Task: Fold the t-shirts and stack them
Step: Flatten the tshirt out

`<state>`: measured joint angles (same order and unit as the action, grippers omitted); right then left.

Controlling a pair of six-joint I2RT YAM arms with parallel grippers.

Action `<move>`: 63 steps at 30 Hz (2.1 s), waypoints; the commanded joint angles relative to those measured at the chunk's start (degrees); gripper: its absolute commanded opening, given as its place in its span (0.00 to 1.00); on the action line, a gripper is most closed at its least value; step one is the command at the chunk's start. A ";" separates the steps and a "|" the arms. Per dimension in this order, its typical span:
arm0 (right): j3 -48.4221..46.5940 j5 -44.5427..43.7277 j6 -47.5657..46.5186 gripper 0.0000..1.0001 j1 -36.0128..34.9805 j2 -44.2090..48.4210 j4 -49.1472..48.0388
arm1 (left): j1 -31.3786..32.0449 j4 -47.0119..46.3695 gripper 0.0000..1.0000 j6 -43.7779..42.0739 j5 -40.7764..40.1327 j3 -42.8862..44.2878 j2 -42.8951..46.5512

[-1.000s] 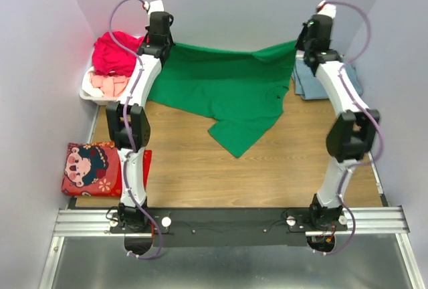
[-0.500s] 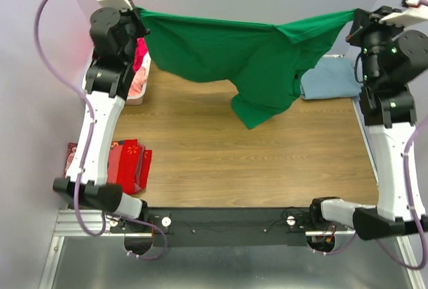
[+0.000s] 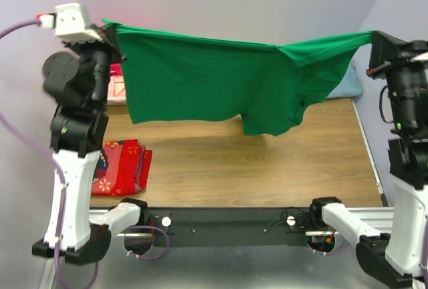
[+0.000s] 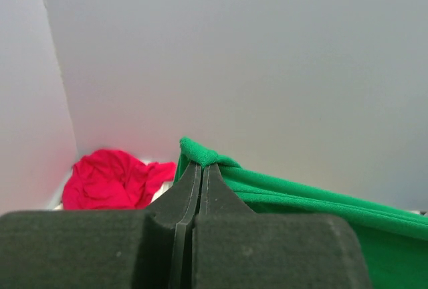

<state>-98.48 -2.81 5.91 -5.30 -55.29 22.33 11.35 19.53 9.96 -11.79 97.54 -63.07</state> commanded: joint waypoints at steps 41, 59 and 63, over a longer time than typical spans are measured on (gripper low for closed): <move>-3.48 2.54 -3.54 0.01 0.11 0.26 -3.43 | -0.10 -3.45 0.00 -1.86 0.27 8.28 -2.25; -5.78 -5.00 -3.80 0.01 0.03 -10.44 -6.32 | 0.16 -1.95 0.00 0.84 2.74 9.20 -17.15; -0.42 -7.12 -1.79 0.01 0.11 -21.76 -11.68 | 1.04 -4.75 0.00 4.44 3.88 -1.19 -24.46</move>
<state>-104.95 -4.49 2.61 -5.30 -65.78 15.38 11.55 14.96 10.09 -9.19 107.42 -77.89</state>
